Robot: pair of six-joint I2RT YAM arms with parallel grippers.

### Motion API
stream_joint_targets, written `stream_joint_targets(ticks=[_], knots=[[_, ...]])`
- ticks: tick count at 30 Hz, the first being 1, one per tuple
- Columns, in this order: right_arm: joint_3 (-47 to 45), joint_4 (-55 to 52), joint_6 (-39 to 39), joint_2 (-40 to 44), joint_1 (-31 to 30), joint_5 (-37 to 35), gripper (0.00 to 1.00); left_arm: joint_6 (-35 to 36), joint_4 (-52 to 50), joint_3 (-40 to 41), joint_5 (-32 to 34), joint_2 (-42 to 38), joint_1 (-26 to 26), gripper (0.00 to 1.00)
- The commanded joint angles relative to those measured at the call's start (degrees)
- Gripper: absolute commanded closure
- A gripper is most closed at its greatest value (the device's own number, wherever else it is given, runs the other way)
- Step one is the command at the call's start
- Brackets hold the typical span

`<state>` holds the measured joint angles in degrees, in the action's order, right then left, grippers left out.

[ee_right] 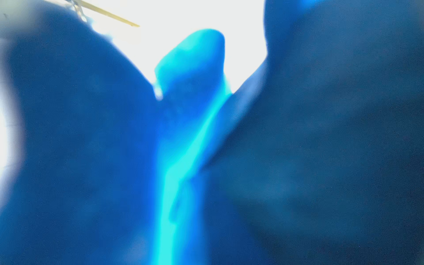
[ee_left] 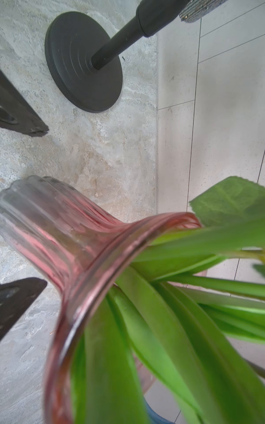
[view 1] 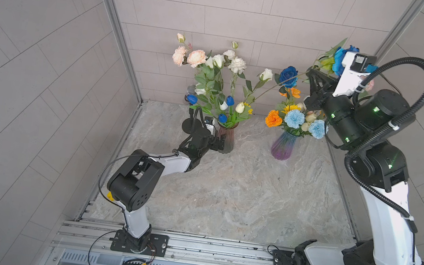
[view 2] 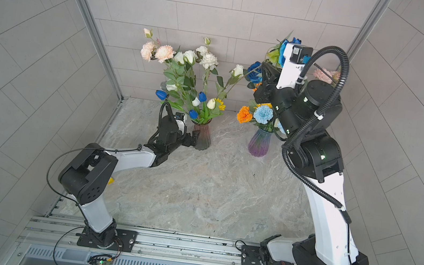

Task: Pick out blue flowers from the vase
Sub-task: Pick up the flower from the vase, then place the flower at the center of the board.

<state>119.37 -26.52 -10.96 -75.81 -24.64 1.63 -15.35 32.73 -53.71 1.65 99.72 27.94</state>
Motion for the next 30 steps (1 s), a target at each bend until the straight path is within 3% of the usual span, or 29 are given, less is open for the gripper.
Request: stream_joint_targets(ticks=[1,11,17,23,30], knots=[[1.0,-1.2,-0.6,3.0,0.4,3.1,1.0,0.5,0.3,0.3,0.8,-2.2,0.3,0.0],[2.3,-5.9,-1.1,6.0,0.6,4.1,1.0,0.9,-0.6,1.0,1.4,-3.0,0.3,0.0],[10.5,-19.2,-1.3,3.1,0.6,5.2,1.0,2.0,-3.0,2.9,1.6,-6.3,0.3,0.0],[13.1,-28.7,-2.5,2.8,0.6,6.8,1.0,2.9,-4.3,6.8,2.4,-12.1,0.3,0.0],[7.9,-33.7,-5.4,1.8,0.6,13.2,1.0,5.1,-7.5,7.6,3.2,-16.5,0.3,0.0]])
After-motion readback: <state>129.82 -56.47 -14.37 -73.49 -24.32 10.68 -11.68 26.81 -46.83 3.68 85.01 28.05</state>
